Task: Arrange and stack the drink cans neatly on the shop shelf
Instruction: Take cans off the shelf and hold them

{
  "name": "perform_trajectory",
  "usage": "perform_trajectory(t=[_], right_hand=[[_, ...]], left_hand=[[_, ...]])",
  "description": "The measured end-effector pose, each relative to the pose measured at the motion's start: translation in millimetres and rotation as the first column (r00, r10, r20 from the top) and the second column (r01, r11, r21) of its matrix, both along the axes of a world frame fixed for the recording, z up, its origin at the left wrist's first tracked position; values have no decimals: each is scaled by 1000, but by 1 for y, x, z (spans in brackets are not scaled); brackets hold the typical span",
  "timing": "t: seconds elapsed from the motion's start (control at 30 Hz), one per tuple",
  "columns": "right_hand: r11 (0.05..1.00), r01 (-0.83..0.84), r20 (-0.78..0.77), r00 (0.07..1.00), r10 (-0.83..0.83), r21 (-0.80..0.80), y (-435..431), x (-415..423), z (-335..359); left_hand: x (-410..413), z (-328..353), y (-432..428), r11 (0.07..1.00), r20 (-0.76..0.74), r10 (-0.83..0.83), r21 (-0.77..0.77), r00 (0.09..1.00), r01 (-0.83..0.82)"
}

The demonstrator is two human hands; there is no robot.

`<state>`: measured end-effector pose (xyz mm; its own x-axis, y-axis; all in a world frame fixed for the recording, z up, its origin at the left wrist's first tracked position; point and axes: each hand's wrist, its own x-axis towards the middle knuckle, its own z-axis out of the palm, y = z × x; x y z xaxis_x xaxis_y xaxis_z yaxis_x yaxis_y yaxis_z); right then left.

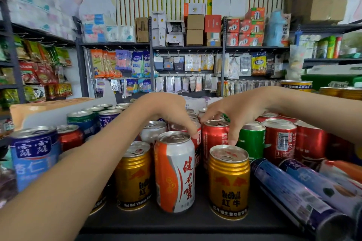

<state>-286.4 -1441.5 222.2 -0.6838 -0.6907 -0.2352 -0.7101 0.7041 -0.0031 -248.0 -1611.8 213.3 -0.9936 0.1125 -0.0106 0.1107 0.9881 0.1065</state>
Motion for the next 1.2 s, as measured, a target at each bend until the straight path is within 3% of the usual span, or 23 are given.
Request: perform_trajectory(t=[0.23,0.43,0.63,0.77,0.87,0.9,0.93,1.0,1.07,1.2], right_hand=[[997,50,86,995,-45,-57,12,-5,12],[909,143,183,980,-75,-391,22,-9,20],[660,199,344,934,97,-725,14,-7,13],[480,336,526,779,341,-810,7,-3,13],[266,399,479,756,446,-877,2,-1,14],[217,396,451,776,440,-892,2,0,17],[188,384,428,800,421,-904,3,0,20],[198,325,377,851,366,-925,4,2,29],[287,228,311,905,290,-931,5,5,35],[429,114,194,970,146,-896,-3,11,35]], left_hand=[[13,21,-11,947,-110,13,319,994,23],[26,42,-25,842,-223,86,538,971,49],[39,56,-35,653,-301,141,744,943,140],[43,53,-33,437,-313,164,873,936,215],[47,49,-35,273,-291,140,930,946,246],[49,48,-35,282,-273,114,931,955,233],[51,47,-36,364,-251,97,910,963,201],[56,45,-38,657,-218,106,748,970,96],[63,42,-37,849,-239,135,529,962,12],[70,29,-38,940,-109,107,335,988,-65]])
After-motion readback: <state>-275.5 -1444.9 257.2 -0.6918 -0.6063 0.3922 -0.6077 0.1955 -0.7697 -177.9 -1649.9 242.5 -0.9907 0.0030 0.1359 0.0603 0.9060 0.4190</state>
